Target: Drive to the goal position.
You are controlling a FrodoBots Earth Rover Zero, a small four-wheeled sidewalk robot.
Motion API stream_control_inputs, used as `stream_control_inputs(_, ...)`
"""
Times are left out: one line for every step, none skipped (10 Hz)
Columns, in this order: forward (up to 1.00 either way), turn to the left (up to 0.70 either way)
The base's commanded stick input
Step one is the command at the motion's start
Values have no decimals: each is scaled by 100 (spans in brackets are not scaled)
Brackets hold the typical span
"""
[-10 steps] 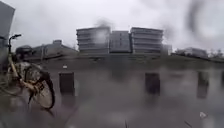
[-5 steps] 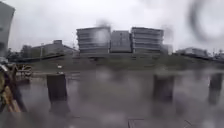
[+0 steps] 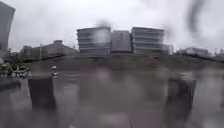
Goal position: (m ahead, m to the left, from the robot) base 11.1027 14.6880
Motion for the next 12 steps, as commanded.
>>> stream_control_inputs(100,0)
stream_control_inputs(100,0)
stream_control_inputs(100,0)
stream_control_inputs(100,0)
stream_control_inputs(100,0)
stream_control_inputs(100,0)
stream_control_inputs(100,0)
stream_control_inputs(100,21)
stream_control_inputs(100,27)
stream_control_inputs(100,27)
stream_control_inputs(100,27)
stream_control_inputs(100,27)
